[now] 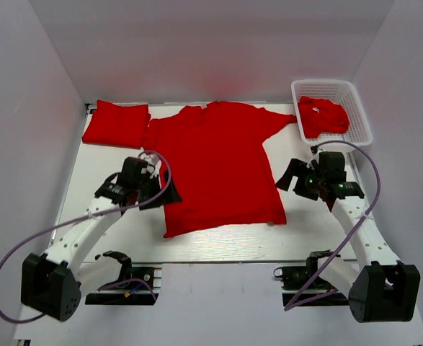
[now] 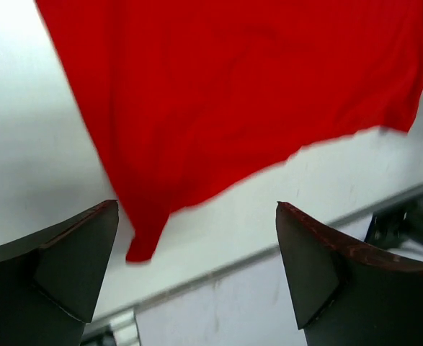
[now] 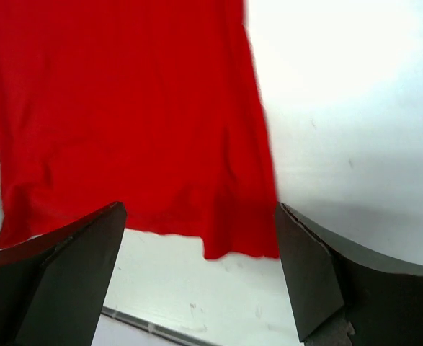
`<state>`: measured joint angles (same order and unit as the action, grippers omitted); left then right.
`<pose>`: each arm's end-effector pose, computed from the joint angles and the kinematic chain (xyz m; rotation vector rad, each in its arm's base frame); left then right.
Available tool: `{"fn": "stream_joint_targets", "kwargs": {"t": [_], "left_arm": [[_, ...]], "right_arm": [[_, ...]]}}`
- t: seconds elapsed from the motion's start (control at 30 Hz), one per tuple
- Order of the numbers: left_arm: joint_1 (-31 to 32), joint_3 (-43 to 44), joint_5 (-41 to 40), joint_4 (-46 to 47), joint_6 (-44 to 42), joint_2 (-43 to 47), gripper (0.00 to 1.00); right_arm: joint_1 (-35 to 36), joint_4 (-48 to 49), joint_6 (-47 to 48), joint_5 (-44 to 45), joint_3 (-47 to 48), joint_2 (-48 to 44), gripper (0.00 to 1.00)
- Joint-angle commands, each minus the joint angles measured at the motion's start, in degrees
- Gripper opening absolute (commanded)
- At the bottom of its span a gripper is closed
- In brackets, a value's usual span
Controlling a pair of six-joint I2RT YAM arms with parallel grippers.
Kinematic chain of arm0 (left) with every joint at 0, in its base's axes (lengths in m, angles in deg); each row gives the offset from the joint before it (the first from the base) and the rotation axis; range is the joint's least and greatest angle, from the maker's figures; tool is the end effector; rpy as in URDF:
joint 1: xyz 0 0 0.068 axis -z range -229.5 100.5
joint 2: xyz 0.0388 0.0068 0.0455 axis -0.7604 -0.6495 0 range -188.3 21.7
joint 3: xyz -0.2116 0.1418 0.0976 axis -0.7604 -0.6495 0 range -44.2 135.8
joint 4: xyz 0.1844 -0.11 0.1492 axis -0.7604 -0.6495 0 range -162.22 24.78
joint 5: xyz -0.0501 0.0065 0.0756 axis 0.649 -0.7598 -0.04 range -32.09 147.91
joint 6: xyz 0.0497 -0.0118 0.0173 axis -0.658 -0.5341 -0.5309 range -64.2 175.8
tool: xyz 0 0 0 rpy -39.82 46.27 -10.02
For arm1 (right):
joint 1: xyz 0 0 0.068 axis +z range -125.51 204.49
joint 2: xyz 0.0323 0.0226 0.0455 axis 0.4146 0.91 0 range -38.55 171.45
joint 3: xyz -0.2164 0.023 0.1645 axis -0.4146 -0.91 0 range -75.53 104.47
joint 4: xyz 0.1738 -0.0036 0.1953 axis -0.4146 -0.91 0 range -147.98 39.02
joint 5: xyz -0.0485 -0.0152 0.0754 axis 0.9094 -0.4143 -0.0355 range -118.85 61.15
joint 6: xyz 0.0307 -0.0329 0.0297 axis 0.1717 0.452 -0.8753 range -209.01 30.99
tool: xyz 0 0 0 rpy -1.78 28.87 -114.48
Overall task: Fold and stack the t-shirts
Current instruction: Flatten out the tshirt
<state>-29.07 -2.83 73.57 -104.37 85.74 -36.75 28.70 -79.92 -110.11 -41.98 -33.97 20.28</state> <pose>0.1783 -0.0767 0.2338 -0.1092 2.6431 -0.6703 0.2092 0.0235 0.2454 0.2429 2.3916 0.4811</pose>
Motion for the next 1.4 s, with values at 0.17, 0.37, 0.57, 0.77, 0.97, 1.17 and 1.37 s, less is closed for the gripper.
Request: {"fn": "stream_joint_targets", "kwargs": {"t": [0.17,0.37,0.57,0.77,0.97,1.17,1.37], "left_arm": [[-1.3,24.6,-8.1,16.6,-7.8,-31.3,1.0],[-2.5,55.7,-20.1,9.1,-12.7,-62.5,1.0],[-4.3,70.0,-20.9,5.0,-13.5,-75.2,1.0],[-4.9,50.2,-23.0,10.1,-10.7,-66.7,1.0],[-2.2,22.4,-19.9,12.1,0.6,-49.9,1.0],[6.4,-5.0,3.5,21.7,6.8,-32.4,1.0],[15.2,-1.7,13.7,15.5,-2.1,-20.0,1.0]], "right_arm": [[3.0,14.4,2.0,-14.4,2.7,10.6,0.89],[7.3,17.9,0.5,-11.1,4.1,23.7,0.89],[8.3,18.8,-1.2,-9.4,7.0,31.4,0.89],[7.4,18.5,-5.1,-4.3,10.1,37.8,0.89],[7.1,12.1,-5.9,6.4,16.7,42.3,0.89],[6.6,10.8,-4.8,8.6,25.7,47.9,0.89],[7.3,11.6,0.6,3.2,41.2,59.3,0.89]]}}
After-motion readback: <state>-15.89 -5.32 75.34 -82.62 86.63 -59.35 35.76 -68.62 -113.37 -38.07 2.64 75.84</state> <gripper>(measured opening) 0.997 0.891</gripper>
